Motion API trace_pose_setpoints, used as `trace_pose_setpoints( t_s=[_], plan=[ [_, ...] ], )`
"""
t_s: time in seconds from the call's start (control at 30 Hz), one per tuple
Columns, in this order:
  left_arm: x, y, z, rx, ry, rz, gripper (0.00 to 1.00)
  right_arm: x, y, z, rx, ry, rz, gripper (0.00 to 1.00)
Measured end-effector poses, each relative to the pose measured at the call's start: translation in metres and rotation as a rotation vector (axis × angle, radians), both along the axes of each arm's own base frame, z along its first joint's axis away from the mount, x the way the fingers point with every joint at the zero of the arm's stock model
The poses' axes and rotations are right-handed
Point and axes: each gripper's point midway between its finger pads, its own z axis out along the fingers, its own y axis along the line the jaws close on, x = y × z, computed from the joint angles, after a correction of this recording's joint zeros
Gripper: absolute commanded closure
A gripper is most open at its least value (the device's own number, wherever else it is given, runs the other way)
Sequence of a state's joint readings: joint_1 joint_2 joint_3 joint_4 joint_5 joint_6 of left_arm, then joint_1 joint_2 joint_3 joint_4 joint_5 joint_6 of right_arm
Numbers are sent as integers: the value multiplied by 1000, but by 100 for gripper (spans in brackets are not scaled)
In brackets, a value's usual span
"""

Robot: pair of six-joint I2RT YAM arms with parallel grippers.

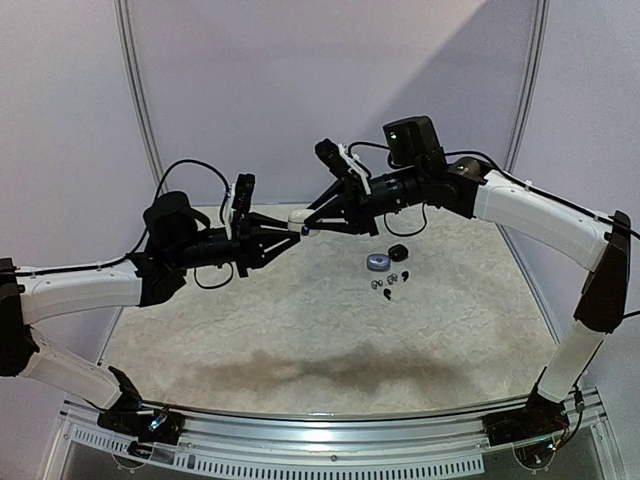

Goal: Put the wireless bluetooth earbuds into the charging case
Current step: Pass from the left arm to the right

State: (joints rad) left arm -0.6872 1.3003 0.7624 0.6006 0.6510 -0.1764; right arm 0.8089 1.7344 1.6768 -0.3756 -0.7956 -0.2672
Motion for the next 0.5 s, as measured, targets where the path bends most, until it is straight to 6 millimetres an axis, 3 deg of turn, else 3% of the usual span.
trace_pose_setpoints(
  t_s=[0.23, 0.27, 0.33, 0.37, 0.5],
  plan=[
    [1, 0, 0, -1, 0, 5, 100, -2, -2, 0, -12, -15, 9, 100],
    [1, 0, 0, -1, 0, 6, 83, -1, -2, 0, -12, -16, 8, 100],
    [2, 0, 0, -2, 2, 13, 13, -1, -2, 0, -13, -18, 7, 100],
    [3, 0, 0, -3, 5, 23, 3, 0, -2, 0, -14, -19, 3, 100],
    [20, 5, 2, -13, 5, 130, 1, 17, -9, -1, -26, 29, -72, 100]
  ],
)
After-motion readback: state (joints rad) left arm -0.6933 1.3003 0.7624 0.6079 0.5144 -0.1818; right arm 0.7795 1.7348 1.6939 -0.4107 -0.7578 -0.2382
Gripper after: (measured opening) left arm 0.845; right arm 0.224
